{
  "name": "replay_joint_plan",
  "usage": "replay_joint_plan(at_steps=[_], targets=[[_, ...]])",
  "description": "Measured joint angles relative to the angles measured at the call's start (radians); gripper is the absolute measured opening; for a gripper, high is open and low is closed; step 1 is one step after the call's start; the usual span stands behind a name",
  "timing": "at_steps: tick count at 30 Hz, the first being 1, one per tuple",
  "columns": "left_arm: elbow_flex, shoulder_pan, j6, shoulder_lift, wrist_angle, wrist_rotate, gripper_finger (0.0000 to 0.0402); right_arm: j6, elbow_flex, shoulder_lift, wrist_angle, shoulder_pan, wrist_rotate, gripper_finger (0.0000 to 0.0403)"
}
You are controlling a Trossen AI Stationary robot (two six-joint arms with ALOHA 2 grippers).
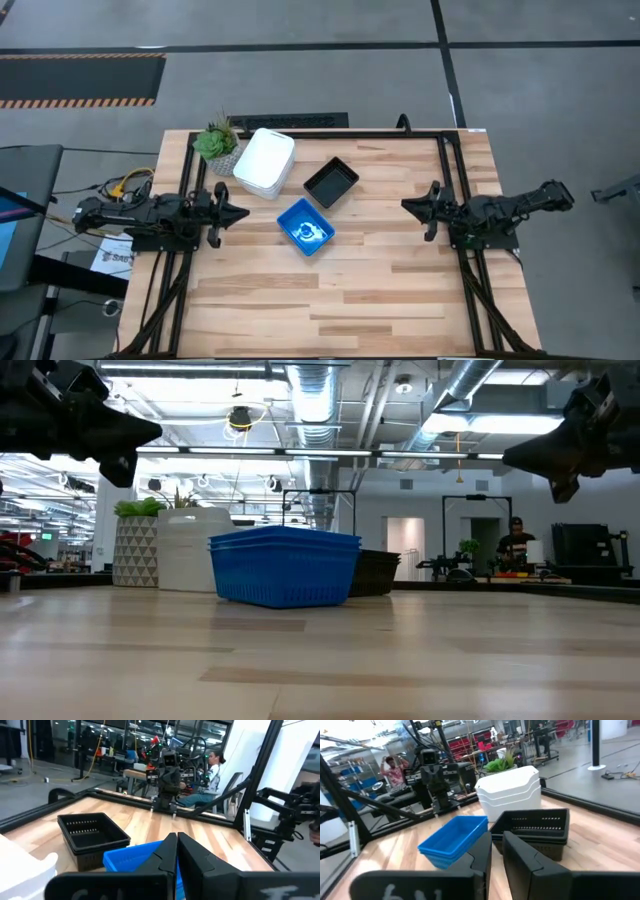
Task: Stack baskets by color
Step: Return to Home Position
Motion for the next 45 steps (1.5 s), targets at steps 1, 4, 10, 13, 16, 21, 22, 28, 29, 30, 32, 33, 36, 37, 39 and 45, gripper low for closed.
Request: replay_joint_plan(at_steps=[1,4,10,13,16,21,22,28,29,30,32,33,36,37,39,45], targets=[[0.000,0.000,0.006,0.000,0.000,-0.001,0.0000,-0.005,0.000,0.000,0.000,-0.006,0.000,0.0072],[0.000,0.000,0.033,0.000,0.000,-0.007,0.0000,-0.025,0.000,0.000,0.000,-0.026,-0.001,0.0072],[-0.001,0.000,0.095,0.000,0.000,-0.010,0.0000,-0.081,-0.001,0.000,-0.001,-0.068,-0.007,0.0072],[-0.001,0.000,0.104,0.000,0.001,-0.018,0.0000,-0.109,-0.001,0.000,-0.001,-0.093,-0.007,0.0072],[-0.001,0.000,0.104,0.000,0.001,-0.025,0.0000,-0.109,-0.001,0.000,-0.001,-0.121,-0.004,0.0072],[-0.001,0.000,0.088,0.000,0.002,-0.026,0.0000,-0.009,-0.003,0.000,-0.005,-0.152,-0.121,0.0072],[-0.001,0.000,0.088,0.000,0.002,-0.026,0.0000,0.004,-0.003,0.000,-0.008,-0.154,-0.187,0.0072],[-0.002,0.000,0.114,0.000,0.003,-0.026,0.0000,0.049,-0.003,0.000,-0.035,-0.152,-0.439,0.0072],[-0.002,0.000,0.128,0.000,0.003,-0.023,0.0000,0.035,-0.003,0.000,-0.035,-0.153,-0.439,0.0072],[-0.002,0.000,0.145,0.000,0.002,-0.016,0.0000,0.017,-0.003,0.000,-0.035,-0.155,-0.439,0.0072],[-0.002,0.000,0.172,0.000,0.002,-0.002,0.0000,-0.020,-0.003,0.000,-0.035,-0.167,-0.438,0.0072],[-0.002,0.000,0.176,0.000,0.002,-0.002,0.0000,-0.028,-0.003,0.000,-0.035,-0.174,-0.439,0.0072],[-0.002,0.000,0.175,0.000,0.002,-0.002,0.0000,-0.029,-0.003,0.000,-0.035,-0.194,-0.438,0.0072],[-0.002,0.000,0.175,0.000,0.002,-0.002,0.0000,-0.030,-0.003,0.000,-0.035,-0.198,-0.438,0.0072],[-0.002,0.000,0.174,0.001,0.002,-0.002,0.0000,-0.031,-0.003,0.000,-0.034,-0.210,-0.436,0.0072],[-0.002,0.000,0.174,0.001,0.001,-0.002,0.0000,-0.031,-0.003,0.000,-0.032,-0.234,-0.429,0.0072]])
